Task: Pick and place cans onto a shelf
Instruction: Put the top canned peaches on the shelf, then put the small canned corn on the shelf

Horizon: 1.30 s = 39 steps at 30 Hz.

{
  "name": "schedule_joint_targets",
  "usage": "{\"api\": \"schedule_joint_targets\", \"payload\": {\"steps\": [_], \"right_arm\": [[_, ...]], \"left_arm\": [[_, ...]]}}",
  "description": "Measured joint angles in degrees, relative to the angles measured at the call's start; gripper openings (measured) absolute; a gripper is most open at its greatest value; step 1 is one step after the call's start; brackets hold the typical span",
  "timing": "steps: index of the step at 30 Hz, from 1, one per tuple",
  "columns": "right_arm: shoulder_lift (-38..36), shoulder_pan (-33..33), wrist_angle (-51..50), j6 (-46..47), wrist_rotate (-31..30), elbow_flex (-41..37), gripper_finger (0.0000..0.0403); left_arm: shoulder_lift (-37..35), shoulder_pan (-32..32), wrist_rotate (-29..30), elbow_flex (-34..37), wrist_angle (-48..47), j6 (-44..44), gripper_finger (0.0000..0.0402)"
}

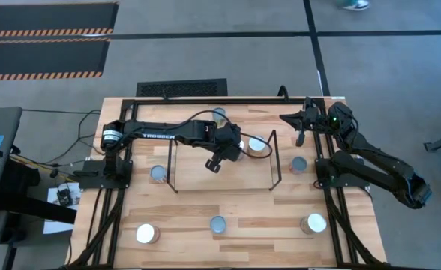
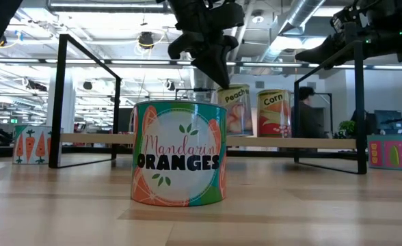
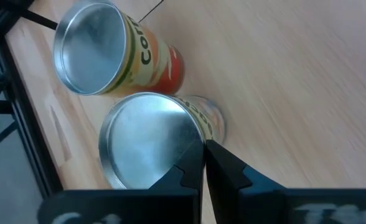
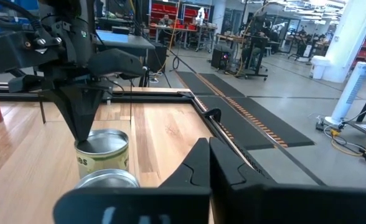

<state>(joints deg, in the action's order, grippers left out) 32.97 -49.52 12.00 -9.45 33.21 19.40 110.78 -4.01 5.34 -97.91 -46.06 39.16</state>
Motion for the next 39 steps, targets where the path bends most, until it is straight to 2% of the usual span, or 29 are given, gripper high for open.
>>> {"api": "schedule_joint_targets", "payload": {"steps": [9,14,17,23,27,33,39], "right_arm": [[0.0,0.0,0.01,0.0,-0.02,0.0,0.0006],[0.0,0.0,0.0,0.0,0.0,0.0,0.0007],[0.0,0.0,0.0,0.0,0.0,0.0,0.0006],[-0.04,-0.02,-0.02,-0.88,-0.03,0.0,0.0007],[-0.05,-0.02,0.38,-1.51,-0.04,0.0,0.0005],[-0.07,1.15,1.02,-1.55,-0.39,0.0,0.0005],[-0.07,4.69,2.56,-1.53,-4.33,0.18,0.0005]], "left_arm": [[-0.02,0.0,0.08,0.04,0.62,-0.01,0.0038],[-0.46,-0.02,3.61,-0.19,0.27,-0.28,0.0047],[-1.89,-0.84,3.2,-0.79,0.55,-2.41,0.0042],[-8.71,-3.33,1.31,1.64,0.86,-8.23,0.0004],[-17.98,-4.86,1.33,9.5,6.79,-11.21,0.0001],[-36.93,-5.96,1.47,28.54,23.18,-13.39,0.0],[-54.26,-5.95,1.06,43.76,34.09,-17.82,0.0]]}}
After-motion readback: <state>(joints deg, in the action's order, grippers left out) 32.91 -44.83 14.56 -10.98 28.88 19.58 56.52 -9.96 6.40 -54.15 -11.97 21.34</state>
